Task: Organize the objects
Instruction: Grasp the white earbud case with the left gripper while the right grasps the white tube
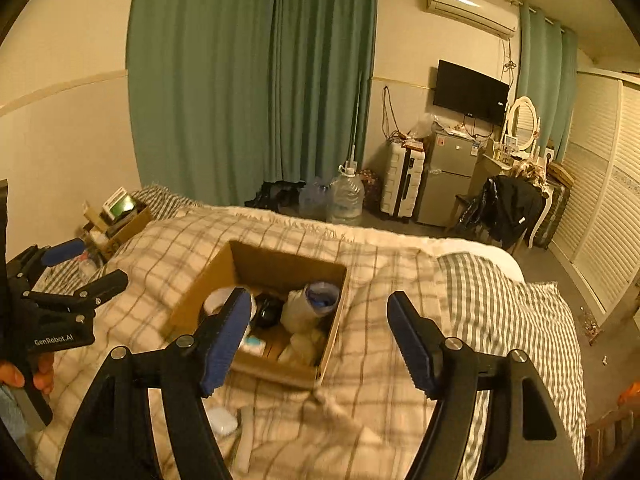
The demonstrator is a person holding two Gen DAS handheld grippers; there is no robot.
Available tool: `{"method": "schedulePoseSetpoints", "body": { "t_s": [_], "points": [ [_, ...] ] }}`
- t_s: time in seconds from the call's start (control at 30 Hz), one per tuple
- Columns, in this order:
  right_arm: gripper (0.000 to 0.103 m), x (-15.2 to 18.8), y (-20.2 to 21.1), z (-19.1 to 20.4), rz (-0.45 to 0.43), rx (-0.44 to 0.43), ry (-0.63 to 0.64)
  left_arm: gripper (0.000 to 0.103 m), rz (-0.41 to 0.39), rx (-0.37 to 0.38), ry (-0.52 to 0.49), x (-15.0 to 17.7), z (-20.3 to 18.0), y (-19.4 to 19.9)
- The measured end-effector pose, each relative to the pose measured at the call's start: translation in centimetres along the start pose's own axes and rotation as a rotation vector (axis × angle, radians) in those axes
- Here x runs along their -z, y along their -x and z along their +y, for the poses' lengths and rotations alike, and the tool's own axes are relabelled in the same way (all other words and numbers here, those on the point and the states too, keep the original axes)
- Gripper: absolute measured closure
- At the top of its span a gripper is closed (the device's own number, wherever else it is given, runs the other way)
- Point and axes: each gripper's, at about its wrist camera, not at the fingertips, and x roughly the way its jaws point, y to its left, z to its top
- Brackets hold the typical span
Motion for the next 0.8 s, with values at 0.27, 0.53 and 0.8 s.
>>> {"method": "schedulePoseSetpoints", "body": {
  "t_s": [0.27,0.53,0.8],
  "points": [
    [0.033,7.6,-2.7,1.7,0.103,-0.039,-0.037,0.002,0.081,-0.056,0.017,7.3,-0.9,-1.4],
    [0.034,15.6,-10.1,4.4,0.350,-0.063,0.020,0.002,0.237,-0.065,-0.045,13.0,-1.7,-5.7],
    [0.039,17.8,-13.6,6.3,0.507,-0.136,0.063,0.002,0.291,-0.039,0.028,13.9,-0.5,-6.8]
  ]
}}
